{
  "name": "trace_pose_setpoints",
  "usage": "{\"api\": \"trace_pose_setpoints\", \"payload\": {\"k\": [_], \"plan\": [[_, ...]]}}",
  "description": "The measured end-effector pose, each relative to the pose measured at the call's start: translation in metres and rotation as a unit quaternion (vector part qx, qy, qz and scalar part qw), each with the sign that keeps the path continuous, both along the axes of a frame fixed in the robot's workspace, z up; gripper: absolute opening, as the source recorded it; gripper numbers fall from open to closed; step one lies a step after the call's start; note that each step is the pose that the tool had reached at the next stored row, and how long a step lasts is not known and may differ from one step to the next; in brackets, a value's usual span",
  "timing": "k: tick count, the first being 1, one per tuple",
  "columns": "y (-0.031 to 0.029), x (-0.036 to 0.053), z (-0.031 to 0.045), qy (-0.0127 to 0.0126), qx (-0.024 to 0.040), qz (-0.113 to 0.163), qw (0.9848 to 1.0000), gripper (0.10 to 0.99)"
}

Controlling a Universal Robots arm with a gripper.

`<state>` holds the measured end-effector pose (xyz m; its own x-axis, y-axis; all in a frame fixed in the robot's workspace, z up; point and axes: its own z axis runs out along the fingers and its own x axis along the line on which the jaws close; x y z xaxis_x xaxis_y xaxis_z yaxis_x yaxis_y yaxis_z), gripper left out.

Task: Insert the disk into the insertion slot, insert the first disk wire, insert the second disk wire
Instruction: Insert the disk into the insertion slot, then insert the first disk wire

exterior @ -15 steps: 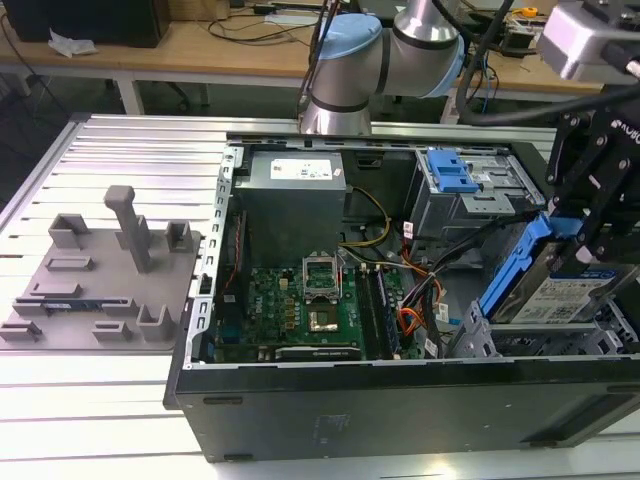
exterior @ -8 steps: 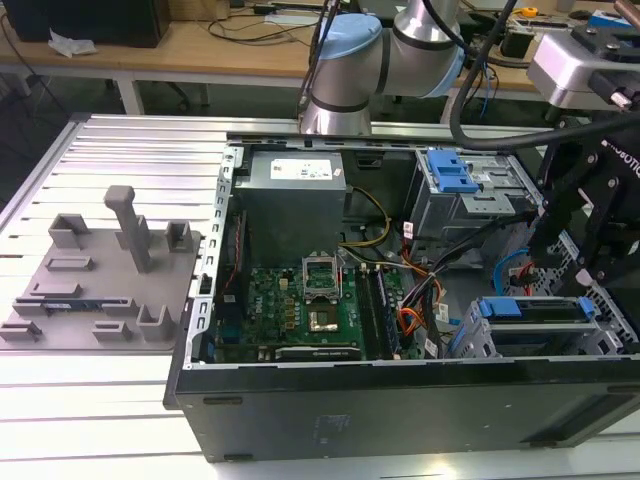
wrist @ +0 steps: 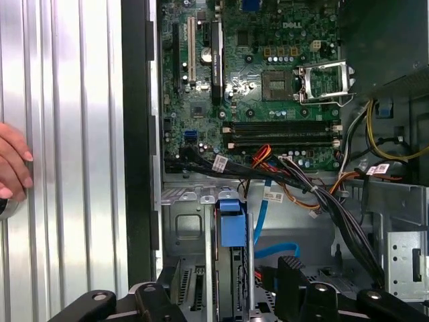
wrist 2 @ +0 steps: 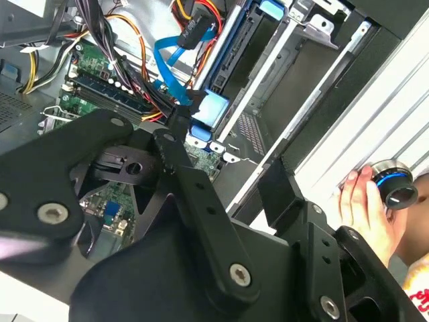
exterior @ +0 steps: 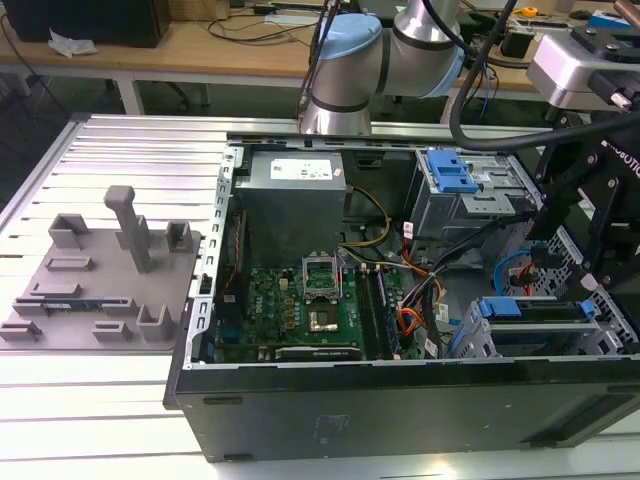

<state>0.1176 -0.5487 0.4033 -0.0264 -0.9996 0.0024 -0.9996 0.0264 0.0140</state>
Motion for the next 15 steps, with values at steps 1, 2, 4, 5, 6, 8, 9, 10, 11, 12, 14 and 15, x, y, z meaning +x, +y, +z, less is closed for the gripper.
{"api": "trace_pose_setpoints", "payload": {"k": [1,2,4,5,6,8,9,10,11,12,14,15], "plan": [[0.0000,0.0000,0.0000,0.0000,0.0000,0.000,1.0000,0.682],[0.0000,0.0000,0.0000,0.0000,-0.0001,0.000,1.0000,0.682],[0.0000,0.0000,0.0000,0.0000,-0.0001,0.000,1.0000,0.682],[0.0000,0.0000,0.0000,0.0000,-0.0001,0.000,1.0000,0.682],[0.0000,0.0000,0.0000,0.0000,-0.0001,0.000,1.0000,0.682],[0.0000,0.0000,0.0000,0.0000,-0.0002,0.000,1.0000,0.682],[0.0000,0.0000,0.0000,0.0000,-0.0002,0.000,1.0000,0.682],[0.0000,0.0000,0.0000,0.0000,-0.0002,0.000,1.0000,0.682],[0.0000,0.0000,0.0000,0.0000,-0.0002,0.000,1.0000,0.682],[0.0000,0.0000,0.0000,0.0000,-0.0002,0.000,1.0000,0.682],[0.0044,0.0000,-0.0001,0.0000,-0.0067,0.000,1.0000,0.682],[0.0109,0.0001,0.0000,0.0000,-0.0244,0.000,0.9997,0.682]]}}
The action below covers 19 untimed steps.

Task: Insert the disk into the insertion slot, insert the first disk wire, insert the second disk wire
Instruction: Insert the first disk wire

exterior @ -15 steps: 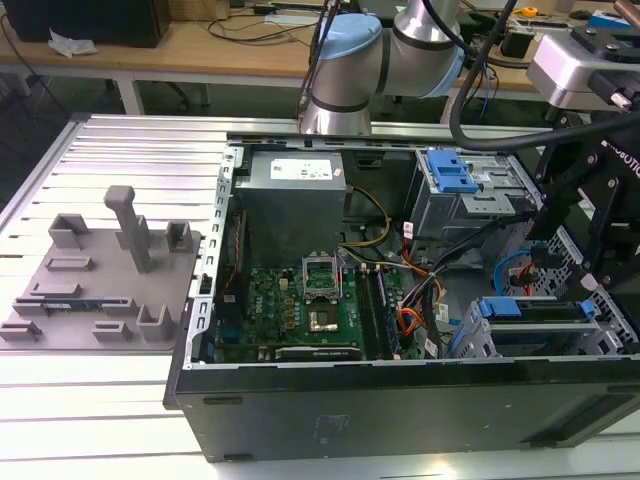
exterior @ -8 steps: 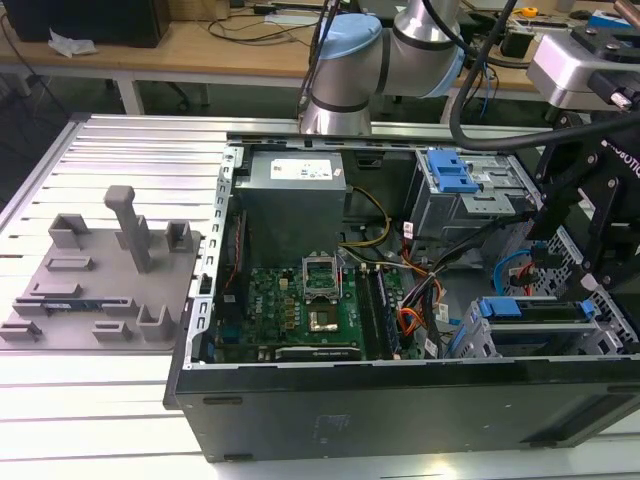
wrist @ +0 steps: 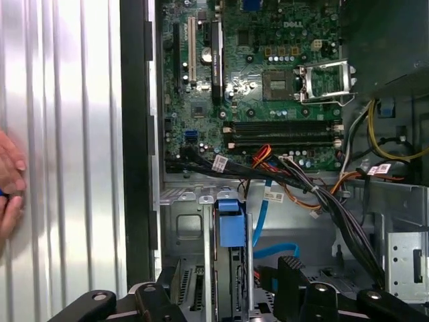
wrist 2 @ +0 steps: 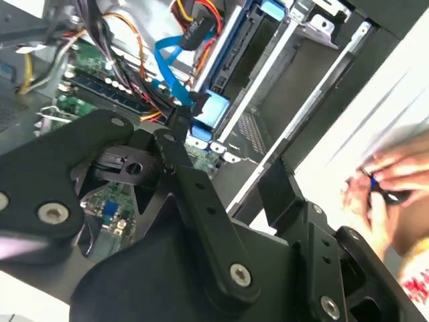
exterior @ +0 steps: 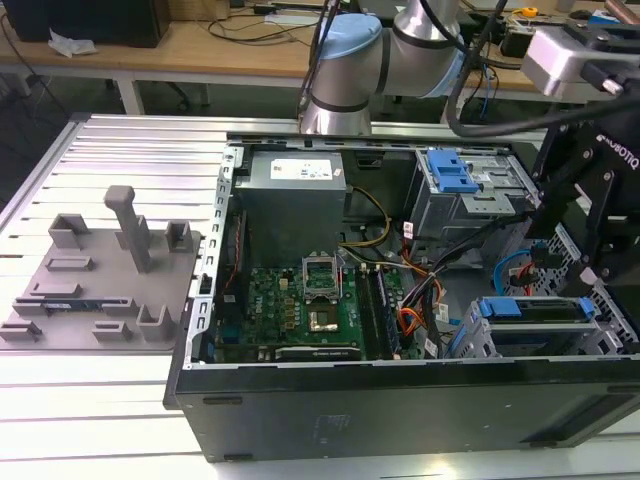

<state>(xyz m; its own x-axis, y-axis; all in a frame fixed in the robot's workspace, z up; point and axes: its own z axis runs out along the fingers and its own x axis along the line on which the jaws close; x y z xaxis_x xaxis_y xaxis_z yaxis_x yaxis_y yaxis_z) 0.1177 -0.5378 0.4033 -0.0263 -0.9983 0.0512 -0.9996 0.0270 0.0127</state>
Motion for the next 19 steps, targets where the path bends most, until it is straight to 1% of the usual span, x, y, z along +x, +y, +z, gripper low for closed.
{"api": "trace_pose_setpoints", "payload": {"k": [1,2,3,4,5,6,7,8,10,11,12,13,16,17,18,19], "plan": [[0.0064,-0.0001,-0.0001,0.0000,-0.0198,0.000,0.9998,0.682],[0.0095,0.0000,0.0001,0.0000,-0.0344,0.000,0.9994,0.682],[0.0122,-0.0004,-0.0001,-0.0009,-0.0577,0.000,0.9983,0.682],[0.0127,-0.0005,0.0000,-0.0083,-0.0709,-0.001,0.9975,0.682],[0.0127,-0.0005,-0.0001,-0.0169,-0.0750,-0.004,0.9970,0.682],[0.0128,-0.0005,-0.0001,-0.0226,-0.0762,-0.010,0.9968,0.682],[0.0128,-0.0005,-0.0002,-0.0249,-0.0765,-0.014,0.9967,0.682],[0.0128,-0.0004,-0.0004,-0.0264,-0.0770,-0.018,0.9965,0.682],[0.0132,-0.0005,-0.0012,-0.0276,-0.0782,-0.023,0.9963,0.682],[0.0149,-0.0008,-0.0014,-0.0285,-0.0785,-0.024,0.9962,0.682],[0.0174,-0.0008,-0.0015,-0.0288,-0.0788,-0.024,0.9962,0.682],[0.0221,-0.0007,-0.0016,-0.0288,-0.0797,-0.024,0.9961,0.682],[0.0469,-0.0002,-0.0016,-0.0291,-0.0909,-0.023,0.9952,0.682],[0.0541,0.0007,-0.0018,-0.0292,-0.0958,-0.023,0.9947,0.682],[0.0589,0.0031,-0.0020,-0.0291,-0.1001,-0.023,0.9943,0.682],[0.0598,0.0067,-0.0023,-0.0286,-0.1019,-0.023,0.9941,0.682]]}}
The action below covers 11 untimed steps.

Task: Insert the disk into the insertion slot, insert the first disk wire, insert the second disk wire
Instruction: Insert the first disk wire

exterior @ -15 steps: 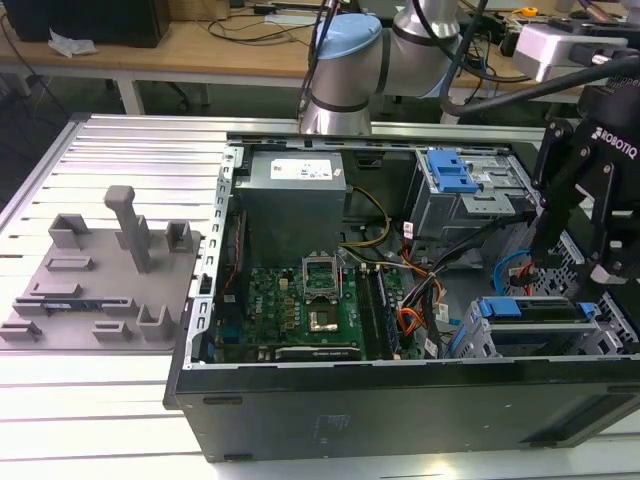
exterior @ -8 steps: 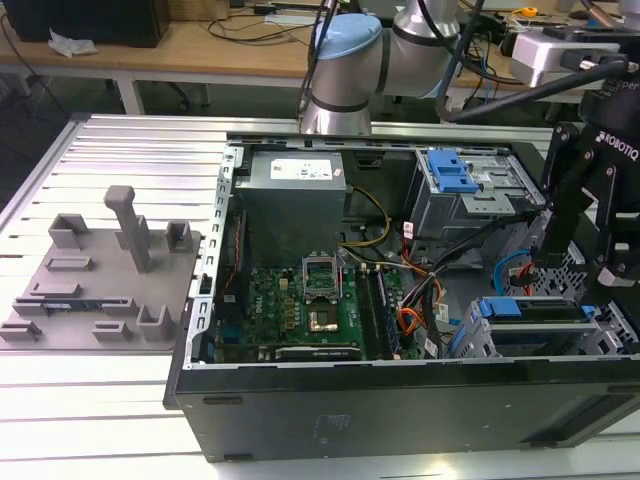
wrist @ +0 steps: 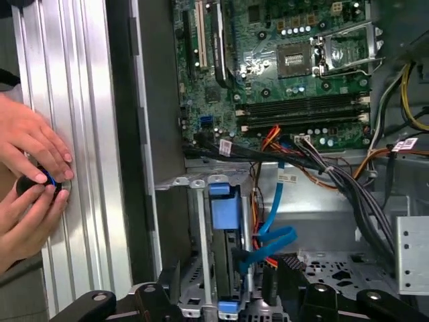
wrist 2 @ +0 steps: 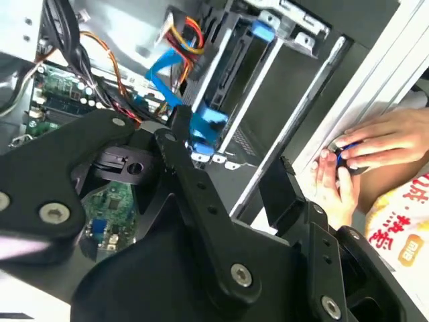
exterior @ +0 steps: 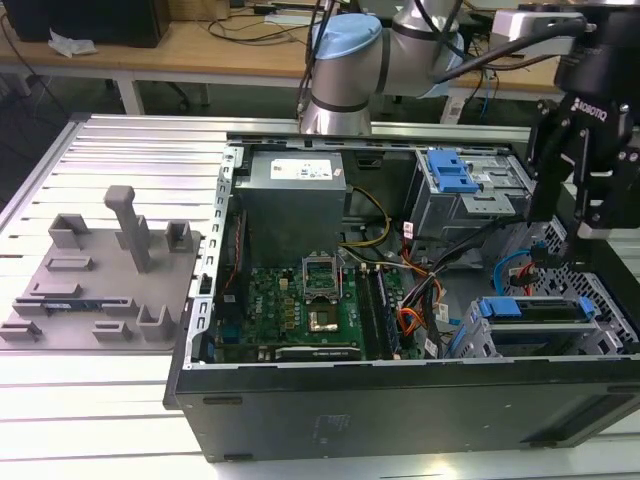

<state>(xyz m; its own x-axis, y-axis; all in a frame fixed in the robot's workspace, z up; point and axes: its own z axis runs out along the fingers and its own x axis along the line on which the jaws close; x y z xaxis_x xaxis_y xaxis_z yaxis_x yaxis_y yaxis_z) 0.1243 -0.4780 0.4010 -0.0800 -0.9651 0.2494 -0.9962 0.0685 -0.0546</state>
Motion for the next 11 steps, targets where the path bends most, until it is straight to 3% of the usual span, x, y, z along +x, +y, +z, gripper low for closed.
{"api": "trace_pose_setpoints", "payload": {"k": [2,4,5,10,11], "plan": [[0.0004,0.0103,-0.0009,0.0026,-0.0023,0.000,1.0000,0.682],[0.0005,0.0234,-0.0024,0.0072,-0.0062,0.000,1.0000,0.682],[0.0005,0.0259,-0.0028,0.0079,-0.0090,0.000,0.9999,0.682],[0.0005,0.0285,-0.0032,0.0085,-0.0425,-0.011,0.9990,0.682],[0.0005,0.0285,-0.0033,0.0086,-0.0464,-0.014,0.9988,0.682]]}}
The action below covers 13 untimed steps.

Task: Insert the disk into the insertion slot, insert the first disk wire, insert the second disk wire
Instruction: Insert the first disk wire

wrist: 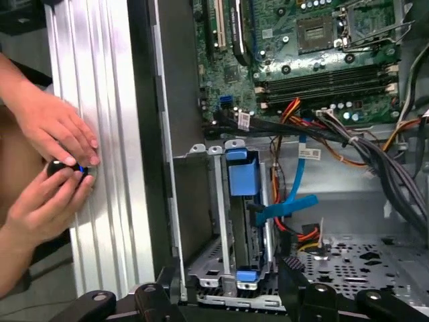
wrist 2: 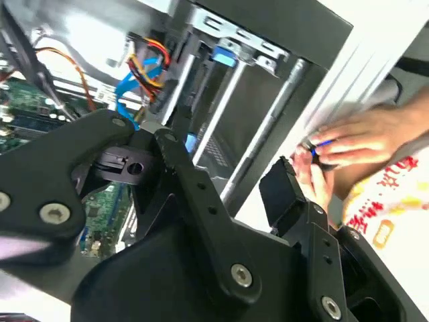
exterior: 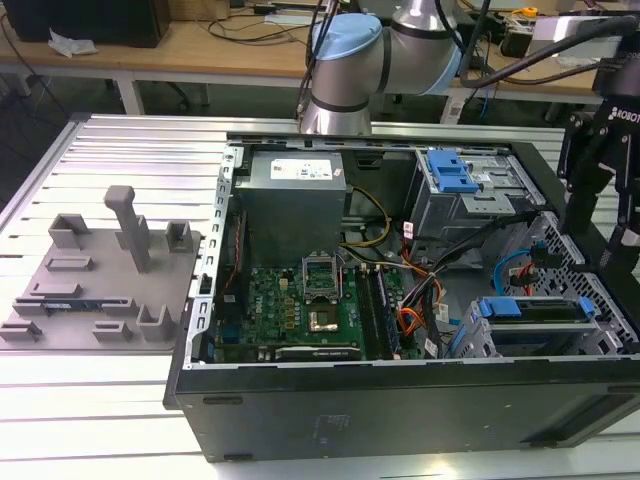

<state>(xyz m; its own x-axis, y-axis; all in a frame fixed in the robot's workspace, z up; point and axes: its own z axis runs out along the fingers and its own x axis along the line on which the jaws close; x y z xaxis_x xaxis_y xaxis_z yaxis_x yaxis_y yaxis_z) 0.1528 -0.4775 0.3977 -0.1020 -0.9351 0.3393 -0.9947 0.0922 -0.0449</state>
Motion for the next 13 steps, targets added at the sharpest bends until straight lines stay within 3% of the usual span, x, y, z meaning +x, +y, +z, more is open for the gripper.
{"api": "trace_pose_setpoints", "payload": {"k": [2,7,8,10,13], "plan": [[0.0000,0.0000,-0.0007,0.0000,-0.0123,-0.012,0.9998,0.600],[0.0007,-0.0001,-0.0035,-0.0001,-0.0305,-0.027,0.9992,0.412],[0.0026,0.0000,-0.0043,-0.0003,-0.0384,-0.027,0.9989,0.412],[0.0036,-0.0001,-0.0046,-0.0007,-0.0476,-0.027,0.9985,0.412],[0.0159,-0.0003,-0.0058,-0.0038,-0.0575,-0.027,0.9980,0.412]]}}
